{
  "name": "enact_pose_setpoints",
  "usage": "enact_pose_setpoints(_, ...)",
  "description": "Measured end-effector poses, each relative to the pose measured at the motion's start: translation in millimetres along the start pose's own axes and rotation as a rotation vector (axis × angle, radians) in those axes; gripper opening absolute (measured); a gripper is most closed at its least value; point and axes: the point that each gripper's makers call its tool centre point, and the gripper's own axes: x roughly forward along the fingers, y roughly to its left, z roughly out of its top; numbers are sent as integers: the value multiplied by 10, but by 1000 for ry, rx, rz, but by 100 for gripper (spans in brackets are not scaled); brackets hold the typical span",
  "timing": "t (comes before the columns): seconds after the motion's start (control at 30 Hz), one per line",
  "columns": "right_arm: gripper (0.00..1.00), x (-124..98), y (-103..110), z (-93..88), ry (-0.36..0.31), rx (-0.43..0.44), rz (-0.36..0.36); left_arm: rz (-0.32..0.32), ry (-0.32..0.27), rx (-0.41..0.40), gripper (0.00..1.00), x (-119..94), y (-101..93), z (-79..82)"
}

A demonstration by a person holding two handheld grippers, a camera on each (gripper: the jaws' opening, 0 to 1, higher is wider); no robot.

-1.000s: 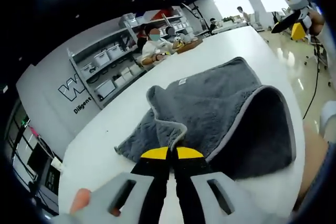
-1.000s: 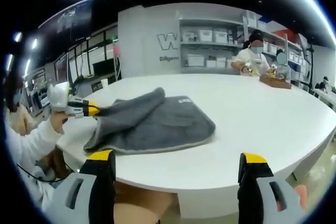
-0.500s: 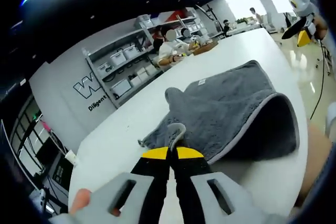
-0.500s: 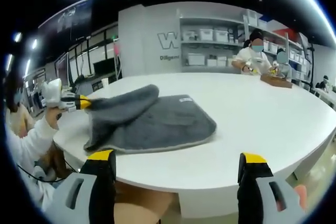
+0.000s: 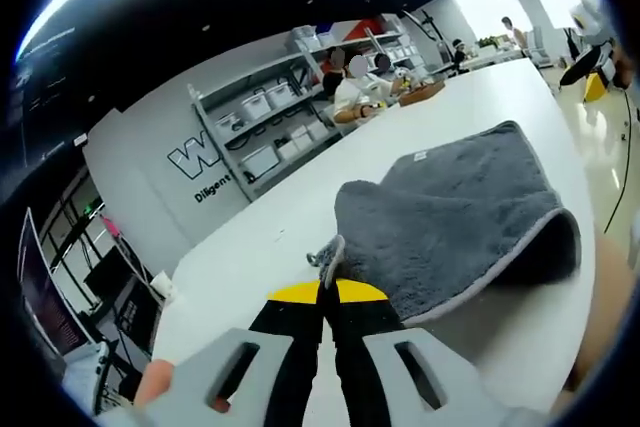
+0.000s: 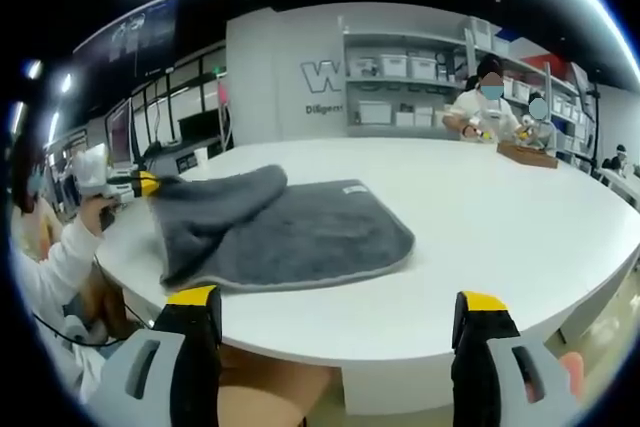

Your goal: Open the folded towel by lifting each exposed corner and separating the folded layers until the towel lies flat within the target outline without major curled edges

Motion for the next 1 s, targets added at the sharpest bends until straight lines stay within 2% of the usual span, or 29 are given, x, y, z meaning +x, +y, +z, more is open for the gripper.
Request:
enact_pose_setpoints(0.33, 96, 0, 19, 2, 0, -2, 1, 62, 3, -54, 3, -182, 270, -22)
enact_pose_setpoints(0.5, 95, 3, 25, 1, 2, -2, 2, 60, -16, -115, 3, -292, 317, 1)
enact_pose_setpoints(0.7, 95, -2, 29, 16, -1, -4, 3, 68, -25, -144, 3, -454, 359, 11)
enact_pose_setpoints(1.0, 95, 8, 73, 8, 2, -6, 11, 90, -2, -149, 3, -693, 426, -118)
